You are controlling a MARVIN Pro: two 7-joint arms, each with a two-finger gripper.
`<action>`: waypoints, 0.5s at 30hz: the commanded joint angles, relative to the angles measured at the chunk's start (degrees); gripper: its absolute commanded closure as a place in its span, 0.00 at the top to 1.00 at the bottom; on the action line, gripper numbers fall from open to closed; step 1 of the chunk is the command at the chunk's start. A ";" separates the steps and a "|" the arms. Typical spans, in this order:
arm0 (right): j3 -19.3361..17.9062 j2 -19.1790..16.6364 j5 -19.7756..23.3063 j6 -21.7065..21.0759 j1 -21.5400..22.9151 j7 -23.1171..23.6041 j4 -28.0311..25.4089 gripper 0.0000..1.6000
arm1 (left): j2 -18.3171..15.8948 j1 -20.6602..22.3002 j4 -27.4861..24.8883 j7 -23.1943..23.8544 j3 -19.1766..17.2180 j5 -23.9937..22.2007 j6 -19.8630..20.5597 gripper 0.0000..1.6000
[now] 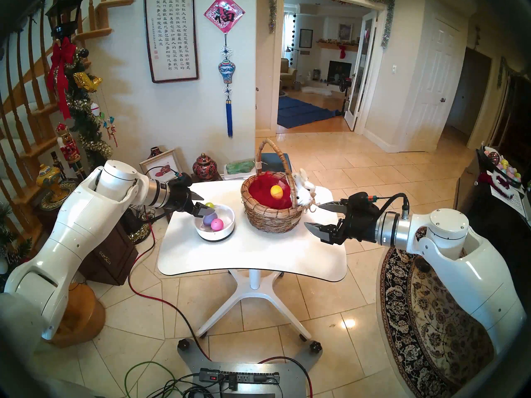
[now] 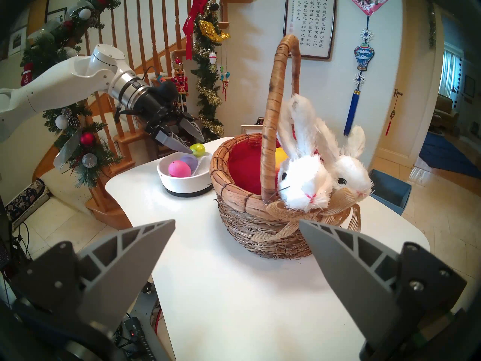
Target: Put easter egg into basket
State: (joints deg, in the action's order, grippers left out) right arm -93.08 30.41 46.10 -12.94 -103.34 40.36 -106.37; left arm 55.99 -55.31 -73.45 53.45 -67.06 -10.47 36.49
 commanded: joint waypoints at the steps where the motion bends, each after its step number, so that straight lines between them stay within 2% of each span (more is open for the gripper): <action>1: -0.55 -0.12 0.07 0.12 0.09 -0.09 -0.09 1.00 | 0.20 1.19 -0.33 0.03 -0.29 0.03 0.02 0.99; 5: -0.55 -0.12 0.07 0.12 0.09 -0.09 -0.09 1.00 | 0.26 1.04 -0.42 0.06 -0.39 0.21 0.11 0.98; 9: -0.55 -0.12 0.07 0.12 0.09 -0.09 -0.09 1.00 | 0.37 0.86 -0.47 0.04 -0.52 0.38 0.20 0.93; 11: -0.55 -0.12 0.07 0.12 0.08 -0.09 -0.09 1.00 | 0.40 0.82 -0.48 0.03 -0.57 0.43 0.24 0.87; 15: -0.55 -0.12 0.07 0.12 0.08 -0.09 -0.09 1.00 | 0.47 0.76 -0.47 0.04 -0.64 0.53 0.34 0.85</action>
State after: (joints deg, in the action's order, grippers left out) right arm -93.08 30.41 46.11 -12.94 -103.34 40.36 -106.37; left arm 56.40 -55.35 -73.54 53.67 -67.16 -9.77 36.46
